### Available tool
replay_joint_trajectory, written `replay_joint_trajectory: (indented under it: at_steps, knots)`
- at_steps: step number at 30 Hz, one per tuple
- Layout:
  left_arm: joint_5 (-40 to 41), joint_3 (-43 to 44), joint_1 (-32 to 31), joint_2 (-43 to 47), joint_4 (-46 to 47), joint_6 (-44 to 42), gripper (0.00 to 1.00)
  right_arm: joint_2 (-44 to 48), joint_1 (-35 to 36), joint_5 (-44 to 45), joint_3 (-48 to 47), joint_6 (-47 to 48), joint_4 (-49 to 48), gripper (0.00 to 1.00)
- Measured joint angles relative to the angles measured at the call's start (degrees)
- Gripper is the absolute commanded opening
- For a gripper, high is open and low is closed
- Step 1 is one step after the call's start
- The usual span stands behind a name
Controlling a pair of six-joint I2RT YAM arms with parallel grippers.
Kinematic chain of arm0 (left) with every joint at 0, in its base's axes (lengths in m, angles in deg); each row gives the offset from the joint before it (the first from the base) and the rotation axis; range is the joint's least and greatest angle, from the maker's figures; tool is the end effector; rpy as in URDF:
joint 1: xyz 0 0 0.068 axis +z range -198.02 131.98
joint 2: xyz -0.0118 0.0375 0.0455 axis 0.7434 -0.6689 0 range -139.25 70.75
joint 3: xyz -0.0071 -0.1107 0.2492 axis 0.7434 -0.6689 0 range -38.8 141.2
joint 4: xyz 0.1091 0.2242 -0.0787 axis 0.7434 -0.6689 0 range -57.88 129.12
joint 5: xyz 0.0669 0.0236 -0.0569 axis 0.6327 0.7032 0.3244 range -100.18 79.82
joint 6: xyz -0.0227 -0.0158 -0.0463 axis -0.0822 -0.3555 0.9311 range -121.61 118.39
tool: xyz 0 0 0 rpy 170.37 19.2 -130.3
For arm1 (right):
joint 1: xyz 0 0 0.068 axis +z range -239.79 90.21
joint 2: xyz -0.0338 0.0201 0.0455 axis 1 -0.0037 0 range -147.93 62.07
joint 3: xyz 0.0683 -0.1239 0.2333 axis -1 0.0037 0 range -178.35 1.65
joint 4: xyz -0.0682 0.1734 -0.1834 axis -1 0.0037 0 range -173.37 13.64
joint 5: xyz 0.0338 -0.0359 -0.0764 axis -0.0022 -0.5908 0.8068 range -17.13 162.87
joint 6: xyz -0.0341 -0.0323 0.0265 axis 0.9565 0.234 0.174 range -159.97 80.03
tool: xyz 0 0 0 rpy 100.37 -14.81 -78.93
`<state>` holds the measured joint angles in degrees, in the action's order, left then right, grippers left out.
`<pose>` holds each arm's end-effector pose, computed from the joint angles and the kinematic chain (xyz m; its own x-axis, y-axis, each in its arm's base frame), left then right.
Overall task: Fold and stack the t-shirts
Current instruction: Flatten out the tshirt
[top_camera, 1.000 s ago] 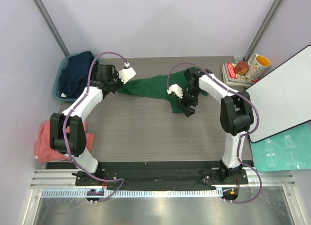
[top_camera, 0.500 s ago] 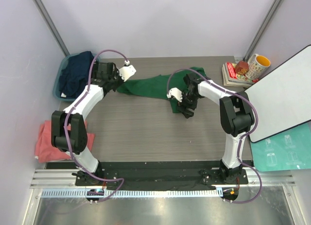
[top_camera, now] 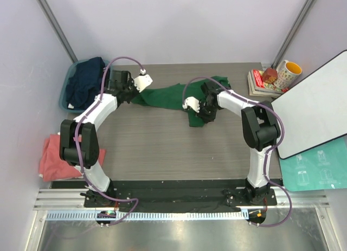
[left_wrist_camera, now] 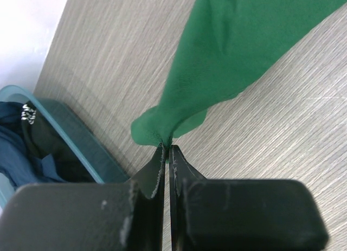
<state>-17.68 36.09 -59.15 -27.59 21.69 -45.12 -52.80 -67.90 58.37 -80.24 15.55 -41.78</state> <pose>0.3813 -0.0798 0.2607 -0.2673 0.7483 -0.6071 0.6512 0.6047 0.4585 0.3660 0.1567 0.1655 -0.1579 -0.9235 -0.3497 -0.9766 0.1983 -0.0828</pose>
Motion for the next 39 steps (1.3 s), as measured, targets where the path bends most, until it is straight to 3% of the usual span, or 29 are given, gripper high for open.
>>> replay_joint_trajectory:
  at_steps: [4,8,14,22,26,33,35,36,37,39]
  knots:
    - [0.4,0.0,0.0,-1.1,0.0,-0.4,0.0,-0.3,0.3,0.6,-0.8,1.0,1.0,0.01]
    - [0.4,0.0,0.2,-1.5,-0.6,-0.8,0.0,-0.3,0.4,0.9,-4.1,4.6,8.3,0.01]
    - [-1.0,0.7,1.4,-1.4,-4.2,-2.2,0.0,-0.6,-0.2,0.2,-19.3,12.6,26.5,0.01]
    - [-4.8,1.6,2.7,1.6,-9.0,-3.0,0.0,-0.3,-1.8,-1.7,-29.0,16.0,33.4,0.01]
    - [-5.1,2.7,2.6,1.6,-8.5,-2.4,0.0,-2.4,-3.1,-1.6,-29.9,10.2,26.0,0.01]
    - [-4.9,5.6,2.6,-1.3,-6.3,0.2,0.0,-4.7,-4.1,3.6,-25.0,2.8,0.9,0.01]
    - [-4.9,5.6,2.6,-2.0,-6.3,1.0,0.0,-6.8,-4.0,6.0,-25.4,0.9,-4.9,0.13]
    - [-4.9,5.6,2.5,-2.2,-6.3,1.1,0.0,-7.9,-4.0,8.1,-25.4,-0.3,-8.1,0.25]
    - [-4.9,5.5,2.4,-2.4,-6.3,1.4,0.0,-8.9,-4.0,10.4,-25.2,-1.3,-11.5,0.48]
    - [-4.9,5.1,2.3,-2.5,-6.0,1.5,0.0,-10.8,-3.9,15.1,-24.7,-3.3,-17.6,0.62]
